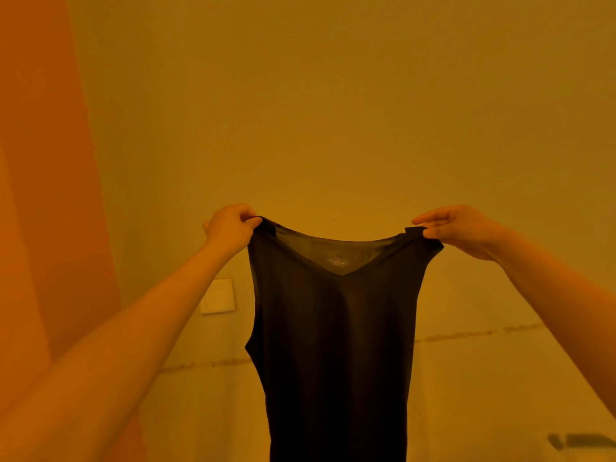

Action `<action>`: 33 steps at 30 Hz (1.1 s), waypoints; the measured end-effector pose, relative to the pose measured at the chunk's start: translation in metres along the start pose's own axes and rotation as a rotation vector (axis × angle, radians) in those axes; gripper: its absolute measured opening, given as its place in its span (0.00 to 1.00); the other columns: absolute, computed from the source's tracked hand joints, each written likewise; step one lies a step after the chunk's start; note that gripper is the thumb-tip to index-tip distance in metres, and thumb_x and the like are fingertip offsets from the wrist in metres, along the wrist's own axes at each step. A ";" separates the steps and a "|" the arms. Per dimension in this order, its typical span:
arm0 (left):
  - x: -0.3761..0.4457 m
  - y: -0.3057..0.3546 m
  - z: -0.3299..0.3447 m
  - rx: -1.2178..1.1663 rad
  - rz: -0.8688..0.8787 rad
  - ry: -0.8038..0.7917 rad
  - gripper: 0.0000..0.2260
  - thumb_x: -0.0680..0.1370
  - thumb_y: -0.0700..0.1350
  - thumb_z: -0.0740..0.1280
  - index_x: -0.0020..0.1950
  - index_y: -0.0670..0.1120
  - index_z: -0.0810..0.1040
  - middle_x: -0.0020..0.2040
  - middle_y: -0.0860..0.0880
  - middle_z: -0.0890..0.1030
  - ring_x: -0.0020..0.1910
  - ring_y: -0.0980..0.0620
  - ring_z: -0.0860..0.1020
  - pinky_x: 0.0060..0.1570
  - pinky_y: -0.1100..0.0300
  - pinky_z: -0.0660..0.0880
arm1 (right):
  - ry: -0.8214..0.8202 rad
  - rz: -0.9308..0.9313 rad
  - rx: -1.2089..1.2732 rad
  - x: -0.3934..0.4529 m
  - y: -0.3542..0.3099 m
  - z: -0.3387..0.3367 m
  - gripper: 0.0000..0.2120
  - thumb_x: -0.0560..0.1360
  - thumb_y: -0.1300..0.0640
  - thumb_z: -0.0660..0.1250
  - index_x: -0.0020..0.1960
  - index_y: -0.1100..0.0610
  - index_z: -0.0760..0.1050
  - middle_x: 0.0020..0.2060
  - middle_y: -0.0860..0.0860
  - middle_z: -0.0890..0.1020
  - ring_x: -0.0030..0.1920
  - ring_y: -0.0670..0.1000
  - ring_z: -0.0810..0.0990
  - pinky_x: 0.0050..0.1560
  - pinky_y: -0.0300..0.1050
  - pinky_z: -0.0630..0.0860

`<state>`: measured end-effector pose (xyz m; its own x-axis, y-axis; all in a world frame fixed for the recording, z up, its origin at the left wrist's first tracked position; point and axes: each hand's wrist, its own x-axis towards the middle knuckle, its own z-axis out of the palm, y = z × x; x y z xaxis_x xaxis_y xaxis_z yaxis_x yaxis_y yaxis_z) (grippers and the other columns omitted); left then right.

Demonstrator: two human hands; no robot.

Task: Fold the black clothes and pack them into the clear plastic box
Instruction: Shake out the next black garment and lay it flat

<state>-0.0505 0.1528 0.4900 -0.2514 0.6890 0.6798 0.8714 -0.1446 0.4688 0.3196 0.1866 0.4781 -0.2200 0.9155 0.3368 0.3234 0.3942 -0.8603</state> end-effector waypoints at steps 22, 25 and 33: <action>-0.022 0.001 0.021 -0.143 0.076 -0.200 0.06 0.77 0.40 0.66 0.49 0.39 0.80 0.44 0.45 0.77 0.45 0.50 0.74 0.43 0.57 0.67 | -0.029 0.164 -0.538 -0.029 -0.006 -0.014 0.09 0.72 0.67 0.69 0.36 0.57 0.77 0.36 0.51 0.77 0.42 0.50 0.74 0.49 0.46 0.69; -0.030 0.005 0.026 -0.261 0.024 -0.207 0.05 0.77 0.40 0.66 0.49 0.40 0.80 0.43 0.45 0.78 0.44 0.50 0.74 0.42 0.57 0.69 | -0.010 0.127 -0.301 -0.041 -0.003 -0.019 0.07 0.74 0.67 0.66 0.38 0.60 0.77 0.36 0.52 0.78 0.40 0.50 0.76 0.42 0.40 0.72; -0.053 0.025 0.027 -0.537 -0.133 -0.138 0.06 0.77 0.39 0.65 0.40 0.46 0.76 0.36 0.50 0.75 0.34 0.57 0.71 0.34 0.68 0.68 | 0.112 0.068 0.065 -0.052 0.017 -0.048 0.08 0.76 0.68 0.61 0.40 0.60 0.75 0.37 0.54 0.76 0.39 0.49 0.76 0.40 0.41 0.73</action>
<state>-0.0044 0.1321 0.4502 -0.2554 0.8073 0.5320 0.4904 -0.3660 0.7909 0.3810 0.1491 0.4645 -0.0949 0.9445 0.3145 0.2727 0.3285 -0.9043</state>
